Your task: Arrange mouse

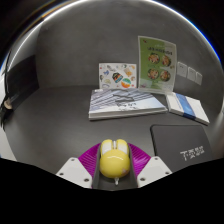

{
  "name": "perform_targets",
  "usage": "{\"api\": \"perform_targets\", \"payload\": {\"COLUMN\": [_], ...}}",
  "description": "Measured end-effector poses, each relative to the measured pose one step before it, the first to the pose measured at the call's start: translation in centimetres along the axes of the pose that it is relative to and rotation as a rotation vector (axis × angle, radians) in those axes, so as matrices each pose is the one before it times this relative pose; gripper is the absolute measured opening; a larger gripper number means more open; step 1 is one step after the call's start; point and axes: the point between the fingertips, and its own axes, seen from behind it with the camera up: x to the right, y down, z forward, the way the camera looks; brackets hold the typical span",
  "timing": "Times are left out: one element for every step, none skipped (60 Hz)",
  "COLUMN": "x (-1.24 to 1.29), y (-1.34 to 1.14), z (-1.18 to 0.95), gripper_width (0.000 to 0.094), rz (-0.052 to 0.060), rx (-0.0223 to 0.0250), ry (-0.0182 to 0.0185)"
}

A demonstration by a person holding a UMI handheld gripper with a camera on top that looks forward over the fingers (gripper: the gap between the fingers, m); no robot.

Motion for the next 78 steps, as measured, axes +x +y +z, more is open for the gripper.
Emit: {"api": "perform_targets", "payload": {"x": [-0.021,-0.002,0.181,0.038,0.025,0.036,-0.009,-0.097,-0.209,-0.274,-0.257,-0.216,-0.152,-0.085,0.046,0.226,0.308,0.491,0.618,0.754,0.904,1.007,1.242,1.612,1.538,1.586,1.551,1.545,1.47,1.428,1.143,1.279,1.389,1.07,0.942,0.859,0.72,0.657,0.578,0.458,0.291,0.194,-0.178,0.259,0.016,0.019,0.053,-0.107,-0.249,-0.18,-0.368,0.141,-0.059,-0.053,-0.111,-0.012,0.118,0.197,0.214,0.202,0.201,0.174,0.136,0.066,0.016,0.008,0.004,0.023,0.077,0.08,0.112,0.15,0.207,0.239,0.297,0.351,0.168,0.522], "y": [0.034,-0.031,-0.036,-0.05,-0.003,-0.033,0.007,-0.019,-0.168,-0.346,-0.512,-0.672,-0.815,-0.823,-1.083,-1.213,-1.171,-1.221,-1.218,-1.221,-1.15,-1.025,-1.234,-0.813,-0.623,-0.348,-0.08,0.132,0.411,0.618,0.877,1.354,0.845,1.271,1.36,1.401,1.426,1.336,1.118,1.045,0.906,0.755,1.087,0.501,0.537,0.48,0.464,0.117,-0.134,-0.165,-0.236,0.03,0.042,0.101,0.104,0.124,0.027,-0.036,-0.048,-0.014,-0.007,0.068,-0.049,0.008,0.048,0.073,0.195,0.093,0.162,0.219,0.249,0.288,0.292,0.309,0.304,0.321,0.34,0.347], "z": [0.004,-0.015,-0.082,-0.001,0.004,0.002,-0.017,-0.099,-0.16,-0.284,-0.358,-0.455,-0.582,-0.587,-0.698,-0.74,-0.68,-0.691,-0.684,-0.658,-0.55,-0.55,-0.257,-0.832,-0.411,-0.178,-0.167,-0.075,0.0,0.156,0.617,0.368,0.31,0.531,0.63,0.705,0.678,0.672,0.666,0.573,0.525,0.432,0.698,0.454,0.364,0.318,0.309,0.285,0.156,0.092,-0.062,0.027,0.059,0.06,0.295,0.06,0.013,-0.075,-0.124,-0.162,-0.195,-0.354,-0.26,-0.352,-0.465,-0.524,-0.694,-0.601,-0.654,-0.682,-0.721,-0.739,-0.757,-0.758,-0.766,-0.806,-0.684,-0.963], "gripper_width": [0.0443,0.0422,0.0415,0.0404,0.0392,0.039,0.038,0.0378,0.0378,0.0378,0.0378,0.0378,0.0379,0.0379,0.0379,0.0378,0.0377,0.0377,0.0376,0.0377,0.0377,0.0376,0.0376,0.0375,0.0375,0.0375,0.0375,0.0375,0.0374,0.0373,0.0374,0.0374,0.0373,0.0372,0.0371,0.0372,0.0371,0.0372,0.0372,0.0373,0.0373,0.0374,0.0376,0.0376,0.0375,0.0376,0.0382,0.0387,0.0398,0.041,0.0427,0.0445,0.0461,0.0484,0.0542,0.0595,0.0626,0.0681,0.0736,0.0792,0.0847,0.0902,0.085,0.0839,0.0832,0.0834,0.0838,0.084,0.0848,0.0846,0.0848,0.0847,0.0846,0.0847,0.0845,0.0844,0.0845,0.0844], "rz": [0.0034,0.0066,0.0069,0.0055,0.0037,0.005,0.0047,0.0061,0.0052,0.0048,0.0036,-0.001,-0.0059,-0.007,-0.0076,-0.0088,-0.0096,-0.0069,-0.0054,-0.0049,-0.0061,-0.0066,-0.0067,-0.006,-0.004,-0.0031,-0.0029,-0.0032,-0.0025,0.0004,0.0059,0.0094,0.0096,0.0125,0.015,0.0125,0.0084,0.0069,0.0071,0.0055,0.0017,-0.0006,-0.0019,-0.0069,-0.0083,-0.0115,-0.0141,-0.0103,-0.0031,-0.0017,0.0012,0.0004,-0.0004,-0.0027,-0.0027,-0.0005,0.001,-0.0007,-0.001,-0.0014,-0.0026,-0.003,0.0,0.0016,0.0025,0.0039,0.0052,0.0062,0.0063,0.0063,0.0062,0.0061,0.0057,0.0064,0.0068,0.0064,0.0078,0.0058], "rx": [-0.00233,-0.00248,-0.00209,-0.00287,-0.00455,-0.00323,-0.0056,-0.00515,0.00088,0.00756,0.01338,0.01523,0.01861,0.02229,0.0273,0.0272,0.028,0.02764,0.02691,0.02573,0.02315,0.02021,0.01177,0.02197,0.01292,0.00774,0.00226,-0.0024,-0.00554,-0.00962,-0.01856,-0.01094,-0.02155,-0.02351,-0.02506,-0.02834,-0.02969,-0.02695,-0.02298,-0.02128,-0.01966,-0.01551,-0.0059,-0.01167,-0.01,-0.01207,-0.01093,0.00406,0.0082,0.00517,-0.00261,-0.00526,-0.00624,-0.00695,-0.00298,-0.00489,0.00043,0.00219,0.00269,0.00336,0.00422,0.00772,0.00733,0.00522,0.00356,0.00306,0.00551,0.0015,0.00023,0.00019,0.00047,0.00155,0.00265,0.00404,0.00389,0.0021,0.00164,-0.00248], "ry": [0.0028,0.00202,-0.00198,0.00318,0.0035,0.00575,0.00426,0.00251,-0.00223,-0.00455,-0.00299,-0.00238,-0.00129,0.00233,0.0042,0.00626,0.00688,0.00777,0.00902,0.01,0.01084,0.01286,0.01658,0.02017,0.0226,0.0234,0.02206,0.01968,0.01683,0.01557,0.01306,0.00937,0.00365,0.00372,0.00231,-0.00048,-0.00262,-0.00286,-0.00305,-0.00489,-0.0077,-0.01093,-0.00996,-0.02151,-0.01407,-0.01216,-0.01072,-0.0158,-0.01924,-0.01668,-0.00625,-0.01741,-0.01134,-0.01179,-0.01014,-0.00616,0.00414,0.00242,0.00227,-0.00002,-0.00004,-0.00372,-0.00387,-0.00686,-0.00731,-0.00803,-0.00944,-0.00775,-0.00686,-0.00699,-0.00532,-0.00321,-0.00153,0.00066,0.00247,0.00469,0.01018,0.01061]}}
